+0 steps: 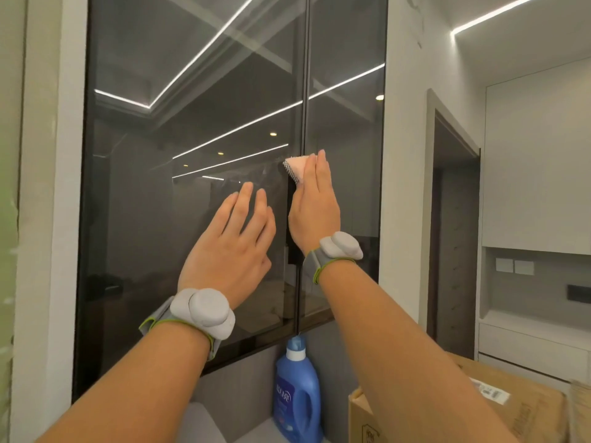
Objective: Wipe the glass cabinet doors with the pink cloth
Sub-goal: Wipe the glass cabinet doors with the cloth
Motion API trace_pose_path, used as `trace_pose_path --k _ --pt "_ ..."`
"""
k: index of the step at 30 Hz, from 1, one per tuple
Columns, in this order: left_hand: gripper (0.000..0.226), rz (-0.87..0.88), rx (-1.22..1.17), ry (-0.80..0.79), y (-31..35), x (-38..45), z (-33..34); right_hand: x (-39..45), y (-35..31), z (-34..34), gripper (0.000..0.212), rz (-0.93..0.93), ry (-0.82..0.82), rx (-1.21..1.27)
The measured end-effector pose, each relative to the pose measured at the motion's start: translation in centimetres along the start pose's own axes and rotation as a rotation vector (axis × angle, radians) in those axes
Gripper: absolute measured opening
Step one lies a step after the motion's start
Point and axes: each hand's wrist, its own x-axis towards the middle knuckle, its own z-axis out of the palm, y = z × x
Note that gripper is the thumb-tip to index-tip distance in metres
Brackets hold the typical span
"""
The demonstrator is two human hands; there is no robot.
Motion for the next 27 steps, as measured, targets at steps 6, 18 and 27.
trace_pose_path --k 6,18,27 --pt "0.066 -0.001 -0.001 -0.002 0.2 0.1 0.1 0.6 0.7 -1.8 0.036 -0.07 0.073 0.054" --pt "0.065 0.014 -0.009 0.014 0.0 0.1 0.3 4.4 2.0 -5.4 0.03 -0.308 0.032 0.141" --pt "0.065 0.015 -0.017 0.019 -0.1 0.0 0.3 5.5 1.8 -6.3 0.024 -0.164 -0.24 -0.04"
